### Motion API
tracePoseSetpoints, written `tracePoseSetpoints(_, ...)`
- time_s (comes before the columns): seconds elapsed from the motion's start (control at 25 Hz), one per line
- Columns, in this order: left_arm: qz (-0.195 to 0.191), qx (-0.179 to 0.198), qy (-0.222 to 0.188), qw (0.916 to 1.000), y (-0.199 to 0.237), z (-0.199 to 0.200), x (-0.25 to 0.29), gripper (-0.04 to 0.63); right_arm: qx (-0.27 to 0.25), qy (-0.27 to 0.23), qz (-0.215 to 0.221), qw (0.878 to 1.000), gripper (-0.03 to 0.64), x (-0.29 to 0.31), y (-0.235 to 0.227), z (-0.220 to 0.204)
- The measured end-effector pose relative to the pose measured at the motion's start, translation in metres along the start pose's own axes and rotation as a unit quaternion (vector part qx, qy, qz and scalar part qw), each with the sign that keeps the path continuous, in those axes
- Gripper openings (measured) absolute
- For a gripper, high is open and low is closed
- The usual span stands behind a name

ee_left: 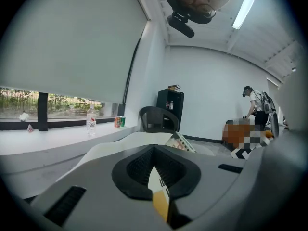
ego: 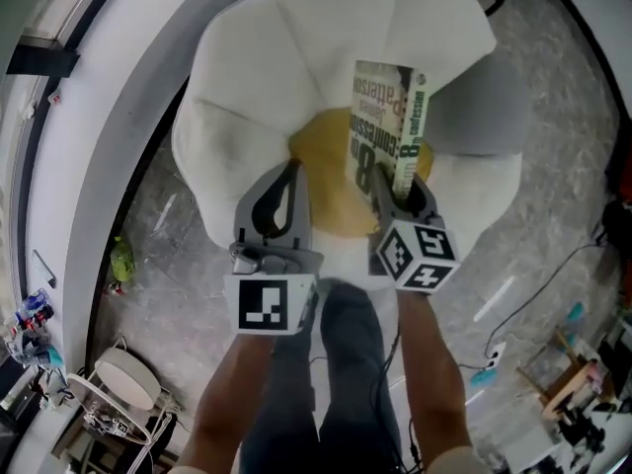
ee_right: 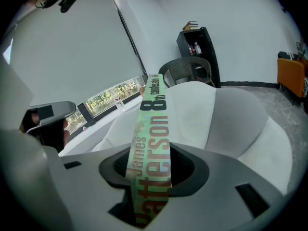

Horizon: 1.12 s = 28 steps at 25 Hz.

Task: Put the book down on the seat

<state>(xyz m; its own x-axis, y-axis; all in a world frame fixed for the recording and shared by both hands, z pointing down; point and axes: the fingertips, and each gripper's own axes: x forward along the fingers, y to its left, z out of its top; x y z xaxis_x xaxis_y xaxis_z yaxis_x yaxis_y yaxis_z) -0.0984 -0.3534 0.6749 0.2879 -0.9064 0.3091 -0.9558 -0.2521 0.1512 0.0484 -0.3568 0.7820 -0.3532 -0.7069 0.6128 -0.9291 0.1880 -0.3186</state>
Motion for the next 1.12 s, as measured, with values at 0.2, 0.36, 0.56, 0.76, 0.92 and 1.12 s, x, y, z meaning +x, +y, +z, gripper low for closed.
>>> tracePoseSetpoints(0.2, 0.004, -0.001, 0.012, 0.9999, 0.008, -0.026, 0.015, 0.005, 0.021, -0.009, 0.060, 0.998, 0.161, 0.044, -0.003, -0.023)
tracePoseSetpoints(0.36, 0.005, -0.003, 0.018, 0.9998, 0.005, -0.043, 0.028, 0.005, 0.057, -0.006, 0.081, 0.995, 0.161, 0.065, -0.019, -0.038)
tracePoseSetpoints(0.56, -0.004, 0.002, 0.031, 0.9995, 0.001, -0.062, 0.038, 0.005, 0.066, 0.011, 0.085, 0.994, 0.161, 0.085, -0.035, -0.057)
tracePoseSetpoints(0.76, -0.008, 0.000, 0.033, 0.9994, -0.019, -0.073, 0.045, 0.005, 0.064, 0.014, 0.094, 0.993, 0.161, 0.086, -0.058, -0.060)
tracePoseSetpoints(0.92, -0.012, 0.000, 0.041, 0.9991, -0.023, -0.086, 0.044, 0.005, 0.061, 0.014, 0.080, 0.995, 0.163, 0.090, -0.064, -0.065)
tracePoseSetpoints(1.12, -0.015, -0.001, 0.051, 0.9986, -0.024, -0.101, 0.043, 0.005, 0.042, 0.013, 0.054, 0.998, 0.175, 0.097, -0.074, -0.070)
